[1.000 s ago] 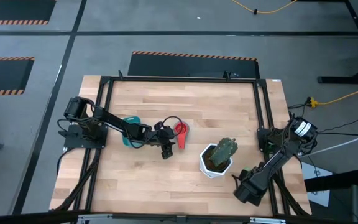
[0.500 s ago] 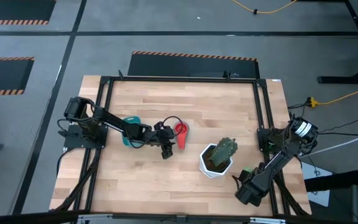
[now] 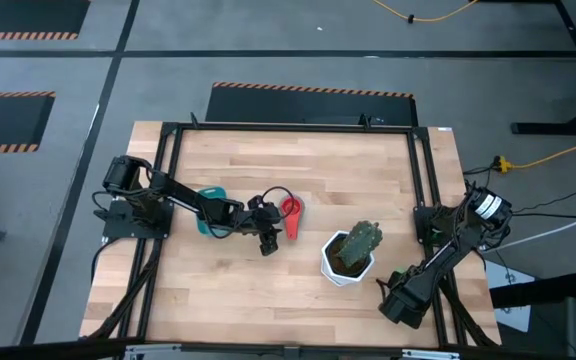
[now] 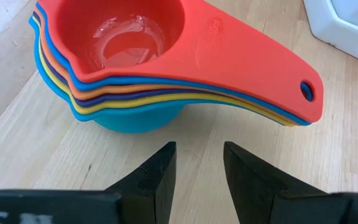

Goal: Nest measuring cups in basket
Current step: Stack the green measuring cup on top of the red measuring cup

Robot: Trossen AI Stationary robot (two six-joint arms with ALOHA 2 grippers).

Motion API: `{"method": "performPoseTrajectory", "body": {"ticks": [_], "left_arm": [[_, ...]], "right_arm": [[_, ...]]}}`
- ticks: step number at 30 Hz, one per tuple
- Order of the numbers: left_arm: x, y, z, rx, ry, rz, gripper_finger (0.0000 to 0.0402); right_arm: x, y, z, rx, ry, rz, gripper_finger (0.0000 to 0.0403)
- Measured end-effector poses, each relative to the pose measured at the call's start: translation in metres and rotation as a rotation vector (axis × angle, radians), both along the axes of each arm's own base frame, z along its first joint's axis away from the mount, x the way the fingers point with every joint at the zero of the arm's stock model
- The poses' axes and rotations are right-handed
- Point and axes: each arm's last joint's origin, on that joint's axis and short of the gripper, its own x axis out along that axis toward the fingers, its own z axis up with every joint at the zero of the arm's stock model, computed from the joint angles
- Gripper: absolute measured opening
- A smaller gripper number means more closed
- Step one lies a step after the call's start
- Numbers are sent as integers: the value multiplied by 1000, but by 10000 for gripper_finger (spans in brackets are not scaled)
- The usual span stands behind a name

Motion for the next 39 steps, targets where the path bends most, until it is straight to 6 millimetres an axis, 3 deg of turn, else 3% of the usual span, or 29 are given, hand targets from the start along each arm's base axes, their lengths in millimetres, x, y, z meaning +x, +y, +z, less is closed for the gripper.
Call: {"method": "performPoseTrajectory", "body": {"ticks": [20,31,39], "left_arm": [[0,0,0,0,0,0,128],[0,0,0,0,0,0,128],[0,0,0,0,0,0,128]], "right_arm": [[1,1,0,14,-7,12,193],[1,2,-1,16,-17,15,121],[1,2,-1,15,-17,16,94]]}}
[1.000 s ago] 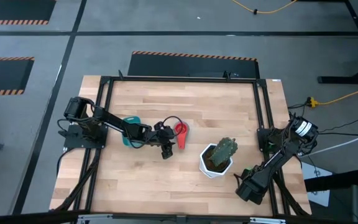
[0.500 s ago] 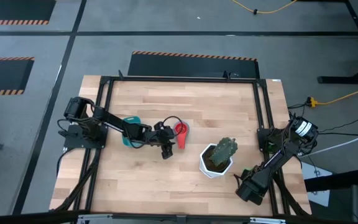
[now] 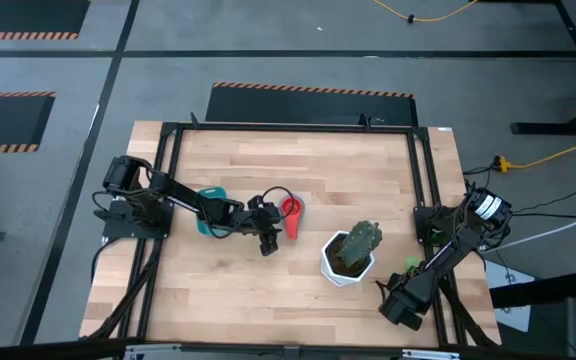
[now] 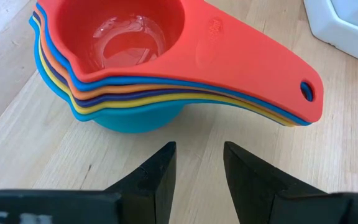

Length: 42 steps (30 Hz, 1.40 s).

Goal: Nest measuring cups in basket
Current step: Stack the green measuring cup on top of the red measuring cup

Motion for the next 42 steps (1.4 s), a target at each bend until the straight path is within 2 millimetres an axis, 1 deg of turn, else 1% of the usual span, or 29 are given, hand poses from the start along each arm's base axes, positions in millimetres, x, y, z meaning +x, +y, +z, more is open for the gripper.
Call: {"method": "performPoseTrajectory", "body": {"ticks": [13,16,20,28,31,40,42], "left_arm": [[0,0,0,0,0,0,128],[0,0,0,0,0,0,128],[0,0,0,0,0,1,128],[0,0,0,0,0,0,128],[0,0,0,0,0,0,128],[0,0,0,0,0,0,128],[0,0,0,0,0,0,128]], "right_arm": [[-1,-1,0,5,24,-2,88],[1,1,2,38,6,60,88],[7,8,8,93,-60,153,88],[7,9,10,116,-42,147,89],[7,9,10,117,-42,147,100],[6,8,9,116,-35,145,160],[5,7,8,114,-30,143,165]]}}
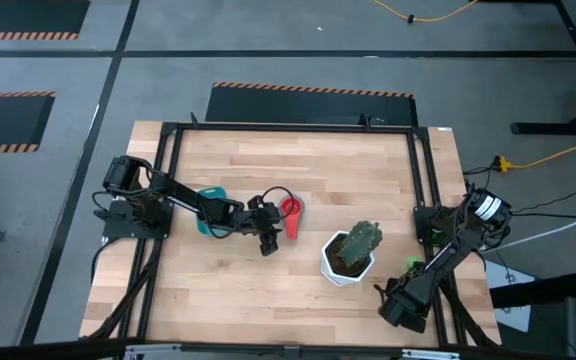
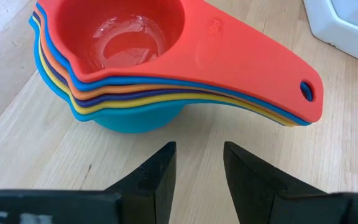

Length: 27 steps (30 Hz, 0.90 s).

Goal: Nest measuring cups in basket
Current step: Stack the green measuring cup on top of the red measuring cup

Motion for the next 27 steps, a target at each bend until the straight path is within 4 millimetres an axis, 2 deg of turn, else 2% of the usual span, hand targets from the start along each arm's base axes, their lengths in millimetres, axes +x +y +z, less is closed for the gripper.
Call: {"method": "performPoseTrajectory", "body": {"ticks": [8,13,27], "left_arm": [[0,0,0,0,0,0,128],[0,0,0,0,0,0,128],[0,0,0,-2,0,-1,128]], "right_arm": [[-5,-5,-4,-17,80,-70,167],[-4,-2,-2,17,71,-38,167],[17,25,45,56,53,-40,167]]}}
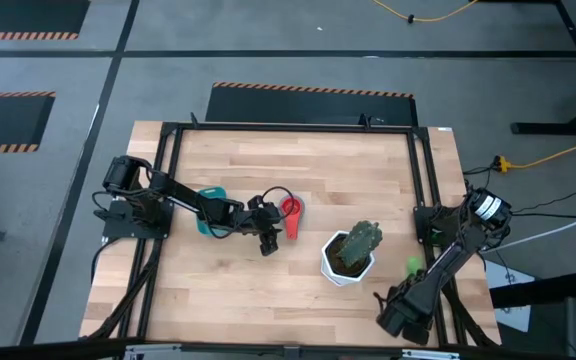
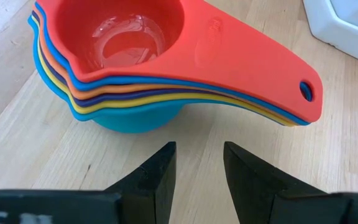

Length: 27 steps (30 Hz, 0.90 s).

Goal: Nest measuring cups in basket
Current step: Stack the green measuring cup on top of the red measuring cup

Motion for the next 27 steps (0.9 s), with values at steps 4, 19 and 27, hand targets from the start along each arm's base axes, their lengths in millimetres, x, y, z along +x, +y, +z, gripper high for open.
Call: {"method": "performPoseTrajectory", "body": {"ticks": [4,19,27], "left_arm": [[0,0,0,0,0,0,128],[0,-1,0,-14,-5,10,128],[0,-1,0,-14,-6,11,128]], "right_arm": [[6,3,7,-3,-14,-50,167],[-10,-26,75,51,-258,-149,167],[-34,-61,49,-98,-191,-348,167]]}}
